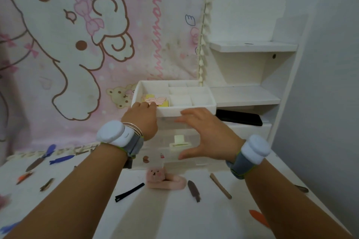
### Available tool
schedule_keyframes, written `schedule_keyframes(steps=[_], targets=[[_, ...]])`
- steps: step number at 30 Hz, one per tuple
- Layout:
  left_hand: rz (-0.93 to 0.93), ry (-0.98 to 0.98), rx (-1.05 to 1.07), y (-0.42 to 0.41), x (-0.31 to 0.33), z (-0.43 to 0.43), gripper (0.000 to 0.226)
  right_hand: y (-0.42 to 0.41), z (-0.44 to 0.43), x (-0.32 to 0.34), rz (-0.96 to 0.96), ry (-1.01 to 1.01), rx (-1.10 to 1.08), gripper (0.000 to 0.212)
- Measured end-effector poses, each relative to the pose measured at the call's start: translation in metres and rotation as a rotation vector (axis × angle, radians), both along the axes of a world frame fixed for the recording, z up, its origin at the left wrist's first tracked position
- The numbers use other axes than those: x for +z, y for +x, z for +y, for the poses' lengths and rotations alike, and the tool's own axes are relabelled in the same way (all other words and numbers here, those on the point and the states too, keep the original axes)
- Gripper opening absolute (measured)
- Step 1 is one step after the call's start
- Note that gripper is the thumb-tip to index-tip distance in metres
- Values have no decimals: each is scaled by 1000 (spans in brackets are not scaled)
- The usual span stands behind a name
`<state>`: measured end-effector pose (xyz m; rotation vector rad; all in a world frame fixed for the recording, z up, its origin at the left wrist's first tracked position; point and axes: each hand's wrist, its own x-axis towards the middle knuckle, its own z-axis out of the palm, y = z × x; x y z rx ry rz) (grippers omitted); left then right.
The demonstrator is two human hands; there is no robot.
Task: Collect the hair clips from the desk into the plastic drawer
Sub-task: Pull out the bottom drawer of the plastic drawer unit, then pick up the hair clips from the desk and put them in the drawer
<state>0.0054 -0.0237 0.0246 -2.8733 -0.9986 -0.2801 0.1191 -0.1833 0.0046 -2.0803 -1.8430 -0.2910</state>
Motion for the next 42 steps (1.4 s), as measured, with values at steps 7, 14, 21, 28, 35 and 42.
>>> schedule_keyframes(steps=[7, 14, 21, 28, 35, 42], targets=[[-71, 14, -70, -5, 1, 8, 38, 24, 42, -27, -121, 284, -331, 78], [-184, 108, -67, -7, -20, 6, 54, 8, 65, -80, -162, 760, -297, 44], [-238, 101, -74, -6, -33, 7, 65, -31, 72, -95, 1677, 370, -415, 20], [-210, -7, -110, -9, -28, 10, 70, -47, 67, -95, 2323, 378, -293, 48], [-172, -47, -107, -8, -21, 15, 72, -101, 16, -109, 2103, 412, -359, 20], [-219, -44, -116, -8, -29, 13, 72, -106, 0, -139, 1166, 441, -288, 23]])
